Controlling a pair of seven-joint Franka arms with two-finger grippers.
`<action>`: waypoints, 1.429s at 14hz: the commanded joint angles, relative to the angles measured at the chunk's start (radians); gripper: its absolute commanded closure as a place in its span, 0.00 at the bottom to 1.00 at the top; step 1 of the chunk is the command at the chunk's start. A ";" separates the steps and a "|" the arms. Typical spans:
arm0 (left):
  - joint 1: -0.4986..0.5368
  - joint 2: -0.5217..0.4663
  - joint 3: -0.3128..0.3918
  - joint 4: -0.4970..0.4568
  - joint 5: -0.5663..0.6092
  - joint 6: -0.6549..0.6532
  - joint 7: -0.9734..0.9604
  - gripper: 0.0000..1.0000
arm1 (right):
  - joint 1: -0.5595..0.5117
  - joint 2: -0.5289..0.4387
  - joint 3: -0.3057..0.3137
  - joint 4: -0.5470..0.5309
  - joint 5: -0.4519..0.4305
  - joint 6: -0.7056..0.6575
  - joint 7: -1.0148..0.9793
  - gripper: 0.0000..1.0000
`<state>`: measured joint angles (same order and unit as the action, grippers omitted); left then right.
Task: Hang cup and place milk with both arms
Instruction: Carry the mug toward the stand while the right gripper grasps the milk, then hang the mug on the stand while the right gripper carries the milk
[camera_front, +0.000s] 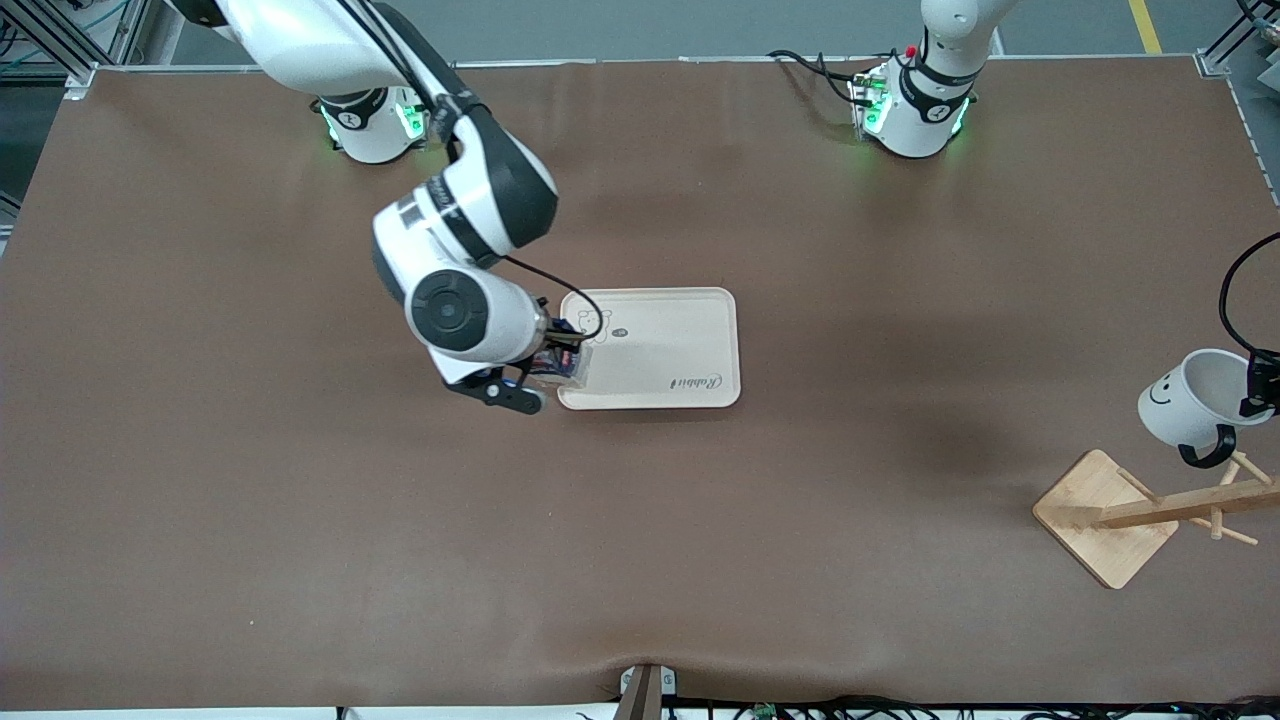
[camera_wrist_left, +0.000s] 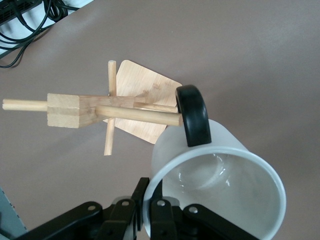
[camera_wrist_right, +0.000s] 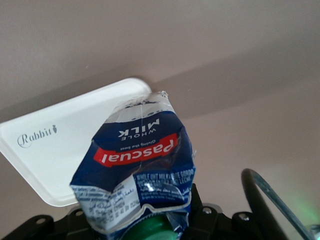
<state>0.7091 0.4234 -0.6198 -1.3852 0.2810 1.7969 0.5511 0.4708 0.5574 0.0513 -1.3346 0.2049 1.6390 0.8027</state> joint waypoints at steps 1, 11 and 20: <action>0.001 0.023 0.003 0.028 0.018 0.004 0.023 1.00 | -0.128 -0.048 0.013 0.002 0.014 -0.086 -0.113 1.00; 0.009 0.051 0.023 0.028 -0.011 0.044 0.044 0.01 | -0.504 -0.066 -0.002 -0.111 -0.459 -0.095 -0.509 1.00; 0.001 -0.023 -0.040 0.015 -0.052 -0.108 -0.270 0.00 | -0.699 -0.146 0.013 -0.352 -0.247 0.189 -0.790 1.00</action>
<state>0.7093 0.4391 -0.6330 -1.3678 0.2402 1.7563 0.3522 -0.2177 0.4960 0.0441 -1.5633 -0.0757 1.7665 0.0120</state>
